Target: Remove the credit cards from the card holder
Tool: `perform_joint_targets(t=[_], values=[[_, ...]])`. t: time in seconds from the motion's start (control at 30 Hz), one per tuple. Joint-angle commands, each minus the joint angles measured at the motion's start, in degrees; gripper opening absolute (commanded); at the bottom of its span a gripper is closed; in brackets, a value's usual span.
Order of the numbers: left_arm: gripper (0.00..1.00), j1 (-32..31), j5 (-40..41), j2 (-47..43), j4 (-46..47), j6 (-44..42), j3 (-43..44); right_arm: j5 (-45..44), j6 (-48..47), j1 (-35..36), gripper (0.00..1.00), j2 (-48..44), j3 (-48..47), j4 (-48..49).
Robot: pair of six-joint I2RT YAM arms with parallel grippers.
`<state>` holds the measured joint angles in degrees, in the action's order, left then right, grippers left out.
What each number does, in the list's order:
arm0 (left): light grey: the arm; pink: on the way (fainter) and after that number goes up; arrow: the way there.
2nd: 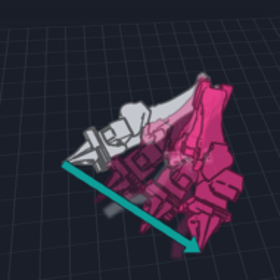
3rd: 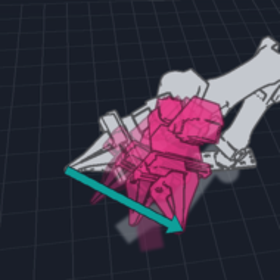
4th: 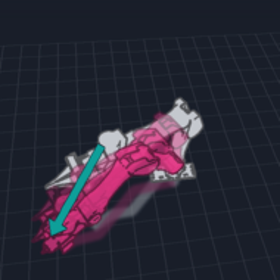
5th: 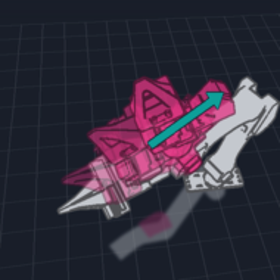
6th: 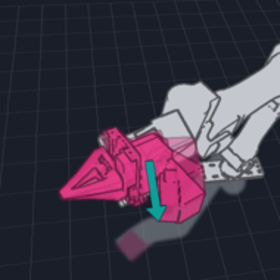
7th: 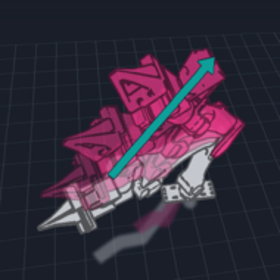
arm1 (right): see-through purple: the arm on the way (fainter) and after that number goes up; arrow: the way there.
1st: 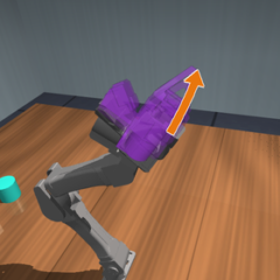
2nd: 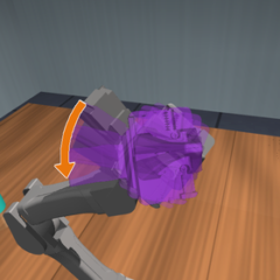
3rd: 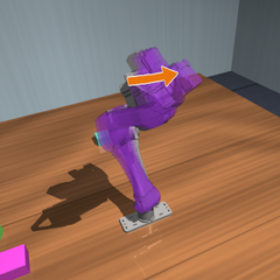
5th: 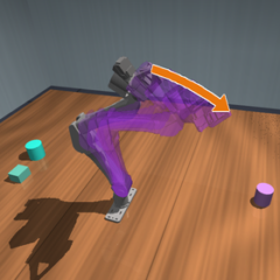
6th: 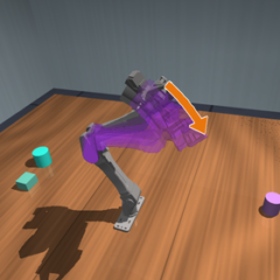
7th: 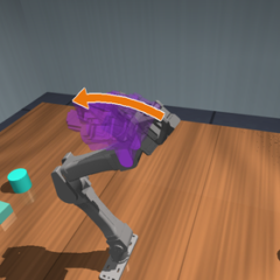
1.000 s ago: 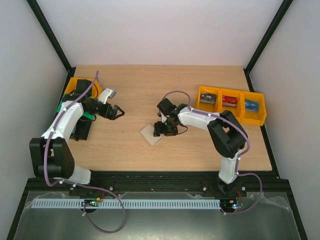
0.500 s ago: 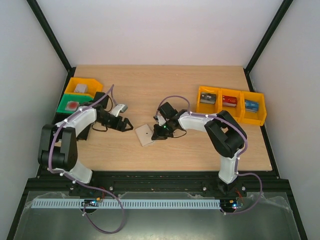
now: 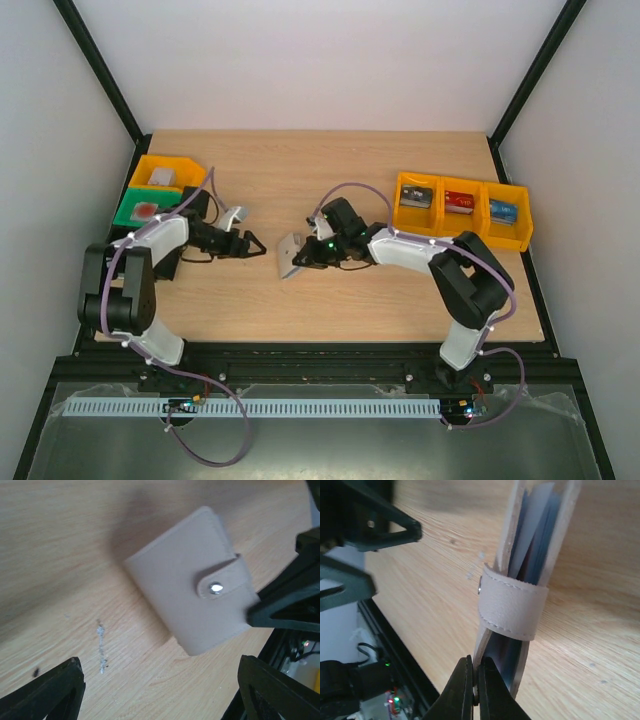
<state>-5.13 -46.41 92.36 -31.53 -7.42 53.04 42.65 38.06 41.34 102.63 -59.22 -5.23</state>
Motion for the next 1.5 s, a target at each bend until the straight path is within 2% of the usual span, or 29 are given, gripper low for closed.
perform_joint_targets(t=[0.0, 0.27, 0.47, 0.57, 0.77, 0.9, 1.0, 1.07, 1.17, 1.2, 1.3, 1.33, 1.4, 1.43, 1.47], values=[[0.85, 4.53, -5.43, -4.21, 1.85, 2.26, 0.83, -0.02, 1.38, 0.31, 0.02, -5.55, -2.13, 5.03], [0.92, 9.4, -8.93, -14.97, -6.33, -5.67, 11.33, -4.41, -6.3, 0.06, 0.02, -10.8, -14.79, -3.57], [0.93, 11.47, -17.36, -17.98, -15.25, -7.58, 23.98, -0.4, -12.18, 0.13, 0.02, -14.54, -26.58, -4.27], [0.93, 11.98, -23.51, -19.23, -18.99, -8.23, 29.48, 2.88, -14.05, 0.3, 0.02, -17.86, -27.42, 0.84], [0.92, 11.89, -36.76, -21.08, -22.17, -9.28, 33.44, 11.02, -16.6, 1.34, 0.02, -20.42, -27.3, 8.29], [0.9, 10.05, -36.7, -21.66, -20.98, -9.58, 34.7, 15.23, -17.68, 1.72, 0.02, -20.92, -27.28, 9.27], [0.87, 6.57, -34.73, -21.37, -18.72, -6.78, 37.19, 17.61, -18.19, 1.96, 0.02, -21.06, -26.97, 9.64], [0.76, 5.37, -33.59, -21.26, -15.3, -1.57, 38.05, 19.09, -18.72, 2.07, 0.02, -21.3, -26.68, 9.55], [0.38, 5.13, -32.95, -21.23, -11.07, 4.67, 38.06, 19.37, -19.95, 2.08, 0.02, -21.95, -25.98, 8.76], [0.28, 5.0, -32.81, -21.28, -10.79, 5.15, 38.02, 19.13, -20.36, 2.08, 0.02, -22.14, -25.81, 8.35], [0.07, 3.93, -32.39, -21.75, -11.1, 5.22, 38.02, 18.26, -21.06, 2.08, 0.02, -22.3, -25.59, 6.99], [0.03, 3.38, -32.28, -21.89, -11.48, 5.03, 38.02, 17.76, -21.29, 2.06, 0.02, -22.22, -25.68, 6.46], [0.02, 2.63, -31.74, -22.23, -13.36, 3.51, 38.09, 15.85, -22.85, 2.06, 0.02, -22.24, -26.11, 4.58], [0.02, 2.52, -31.12, -22.49, -14.82, 2.23, 38.17, 12.89, -23.99, 2.07, 0.05, -22.52, -26.44, 2.99], [0.02, 2.49, -29.49, -22.88, -15.93, 1.27, 38.16, 7.49, -25.19, 2.03, 0.16, -23.13, -26.61, 1.19]])
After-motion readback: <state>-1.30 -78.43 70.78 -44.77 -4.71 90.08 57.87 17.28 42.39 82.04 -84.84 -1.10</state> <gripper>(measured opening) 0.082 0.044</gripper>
